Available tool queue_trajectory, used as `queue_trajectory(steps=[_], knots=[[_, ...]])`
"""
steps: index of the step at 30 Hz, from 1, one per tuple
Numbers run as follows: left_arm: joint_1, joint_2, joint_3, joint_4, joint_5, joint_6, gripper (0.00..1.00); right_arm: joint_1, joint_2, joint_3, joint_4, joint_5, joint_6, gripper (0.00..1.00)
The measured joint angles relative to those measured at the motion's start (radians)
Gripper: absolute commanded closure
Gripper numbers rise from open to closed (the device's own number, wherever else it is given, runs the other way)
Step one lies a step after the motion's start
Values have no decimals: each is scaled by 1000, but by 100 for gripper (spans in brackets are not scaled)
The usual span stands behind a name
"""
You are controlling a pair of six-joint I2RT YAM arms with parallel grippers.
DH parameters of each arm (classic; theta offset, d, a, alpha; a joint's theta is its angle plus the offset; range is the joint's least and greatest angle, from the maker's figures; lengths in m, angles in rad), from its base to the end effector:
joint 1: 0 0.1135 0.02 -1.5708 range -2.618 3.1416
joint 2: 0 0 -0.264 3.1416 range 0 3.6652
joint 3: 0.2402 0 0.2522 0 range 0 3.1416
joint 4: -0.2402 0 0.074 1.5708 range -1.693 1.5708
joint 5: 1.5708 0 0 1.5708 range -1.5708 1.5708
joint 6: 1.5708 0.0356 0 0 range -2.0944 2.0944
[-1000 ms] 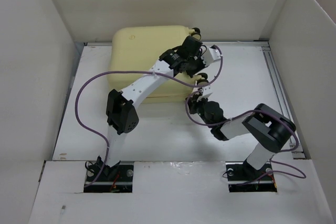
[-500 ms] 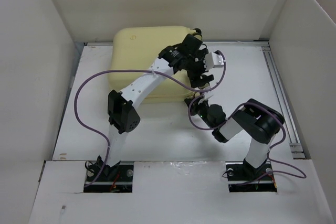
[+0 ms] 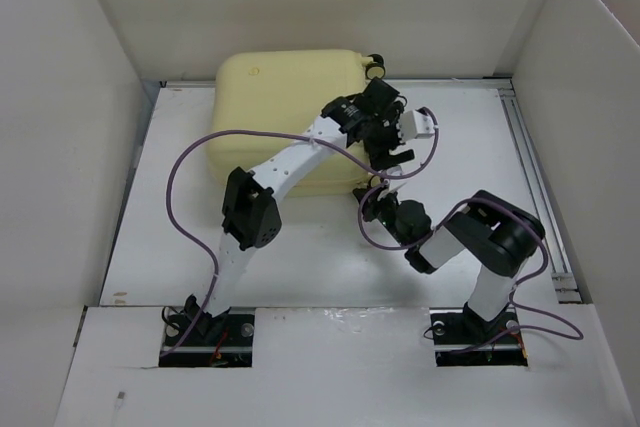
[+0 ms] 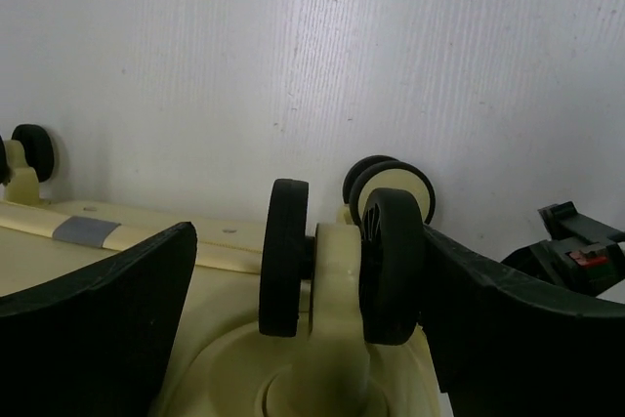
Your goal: Pack the luggage
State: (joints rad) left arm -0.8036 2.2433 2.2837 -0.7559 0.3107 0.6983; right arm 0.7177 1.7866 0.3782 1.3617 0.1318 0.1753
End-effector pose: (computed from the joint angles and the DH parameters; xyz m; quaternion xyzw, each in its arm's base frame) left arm 0.3449 -0.3734 0.3191 0.6603 0.6134 -0.1622 0.4018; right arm 0.2174 0.1836 0.1342 -0.1496 0.7076 0.2545 0.6419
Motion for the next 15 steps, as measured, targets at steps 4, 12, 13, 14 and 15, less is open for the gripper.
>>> queue_trajectory(steps=[4,12,13,14,15], knots=[[-10,1,1,-6,-5,-33,88,4,-8,0,-3,6,-4,100],[-15,-20,-38,23,-10,-54,100,-7,-99,-55,-38,49,37,100],[-11,-27,-48,32,0,-60,100,-13,-121,-63,-48,42,44,100],[-4,-34,-55,41,14,-66,100,-19,-143,-67,-64,33,54,100],[3,-40,-62,50,24,-69,100,-27,-162,-66,-84,28,59,100]])
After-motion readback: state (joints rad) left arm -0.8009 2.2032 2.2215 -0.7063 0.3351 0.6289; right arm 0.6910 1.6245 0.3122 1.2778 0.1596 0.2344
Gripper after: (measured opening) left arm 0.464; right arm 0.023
